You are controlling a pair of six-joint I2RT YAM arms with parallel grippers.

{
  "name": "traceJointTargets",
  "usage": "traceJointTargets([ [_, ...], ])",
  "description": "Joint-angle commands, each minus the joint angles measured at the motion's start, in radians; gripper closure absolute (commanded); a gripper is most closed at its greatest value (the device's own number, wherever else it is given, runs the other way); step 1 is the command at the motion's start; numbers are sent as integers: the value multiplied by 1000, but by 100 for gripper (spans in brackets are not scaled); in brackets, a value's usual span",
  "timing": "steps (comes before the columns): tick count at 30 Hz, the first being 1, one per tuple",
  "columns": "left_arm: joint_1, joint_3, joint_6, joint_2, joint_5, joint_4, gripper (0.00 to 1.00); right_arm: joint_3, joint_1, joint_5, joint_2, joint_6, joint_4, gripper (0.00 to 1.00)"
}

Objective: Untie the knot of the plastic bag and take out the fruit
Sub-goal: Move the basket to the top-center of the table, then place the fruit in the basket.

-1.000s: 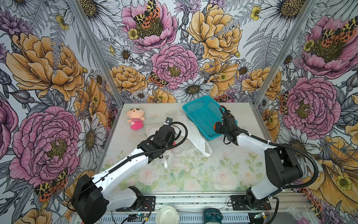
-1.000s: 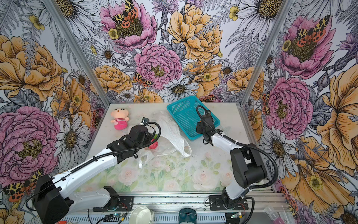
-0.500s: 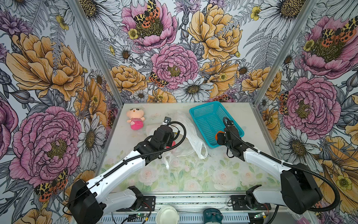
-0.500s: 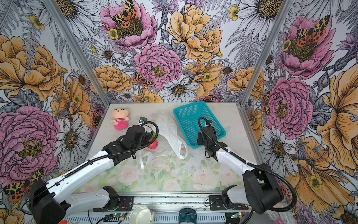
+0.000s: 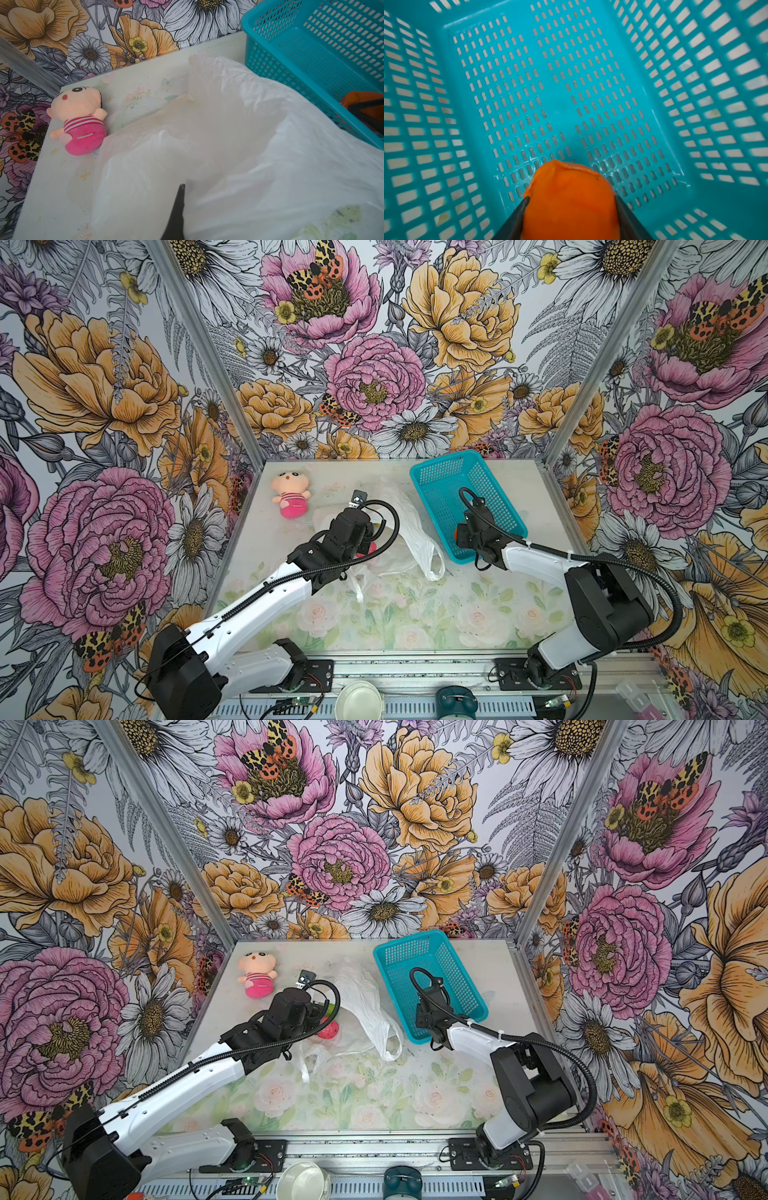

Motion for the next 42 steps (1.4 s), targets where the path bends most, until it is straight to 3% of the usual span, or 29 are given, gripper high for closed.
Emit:
traceJointTargets([
  [1,-8,0,1,-19,-23,2,100,10,8,-13,15,15,-38,84],
  [10,-9,-1,0,-21,-24,0,100,-11,16,-24,-65,5,-34,48],
  [26,-11,0,-3,-19,-23,2,100,-87,23,-3,-242,-9,-34,20],
  [31,-10,-3,-3,-20,-20,2,100,-126,46,4,-374,-27,-34,20],
  [36,-13,-2,-4,-27,-27,-2,100,-154,115,21,-588,-56,-39,31],
  [42,-12,1,-4,-12,-33,-5,100,-141,284,47,-804,-132,-50,35],
])
